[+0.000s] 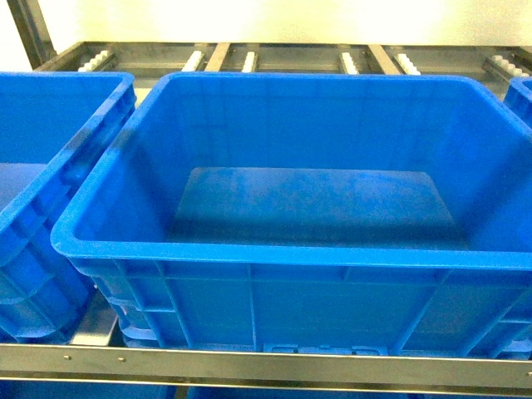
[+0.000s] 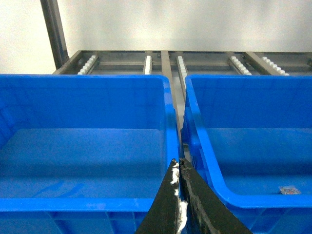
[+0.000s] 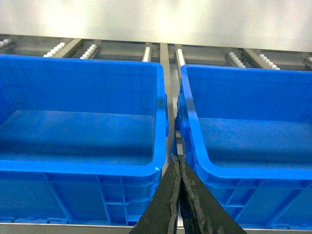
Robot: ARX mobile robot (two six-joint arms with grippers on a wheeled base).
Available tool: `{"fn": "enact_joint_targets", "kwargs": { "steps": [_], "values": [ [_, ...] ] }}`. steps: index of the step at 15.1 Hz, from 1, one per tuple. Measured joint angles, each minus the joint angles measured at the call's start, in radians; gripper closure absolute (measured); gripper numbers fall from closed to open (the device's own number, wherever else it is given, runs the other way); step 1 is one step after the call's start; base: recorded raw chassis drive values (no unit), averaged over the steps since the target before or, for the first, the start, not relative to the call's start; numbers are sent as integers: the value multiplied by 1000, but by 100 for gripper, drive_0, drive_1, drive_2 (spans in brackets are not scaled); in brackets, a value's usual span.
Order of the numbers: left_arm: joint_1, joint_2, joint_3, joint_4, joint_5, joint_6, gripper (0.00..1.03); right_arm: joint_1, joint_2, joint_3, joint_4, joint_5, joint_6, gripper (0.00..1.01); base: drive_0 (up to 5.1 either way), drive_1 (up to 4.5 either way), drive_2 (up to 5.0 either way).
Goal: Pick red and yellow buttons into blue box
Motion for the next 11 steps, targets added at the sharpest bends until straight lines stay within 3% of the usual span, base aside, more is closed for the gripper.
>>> {"fn": "enact_joint_targets", "kwargs": {
  "steps": [2,3,4,5,8,9,11],
  "values": [
    [44,-44,-23,-26,55,1,101,0,-10,-17,2,0,0,99,0,0,0],
    [134,-73,-32,-42,143,2,101,0,-18,-24,4,0,0,99,0,0,0],
    [166,-89,-37,-52,140,1,101,0,-21,-26,5,1,0,99,0,0,0],
    [151,-116,-45,-68,164,2,101,0,-42,-45,15,0,0,99,0,0,0],
    [154,-171,-76,-80,161,2,101,0,-64,-64,7,0,0,99,0,0,0],
    [154,-255,-75,-208,160,2,101,0,-64,-64,8,0,0,99,0,0,0],
    [154,-332,-71,-248,159,2,101,0,-63,-64,8,-1,0,99,0,0,0]
  ]
}}
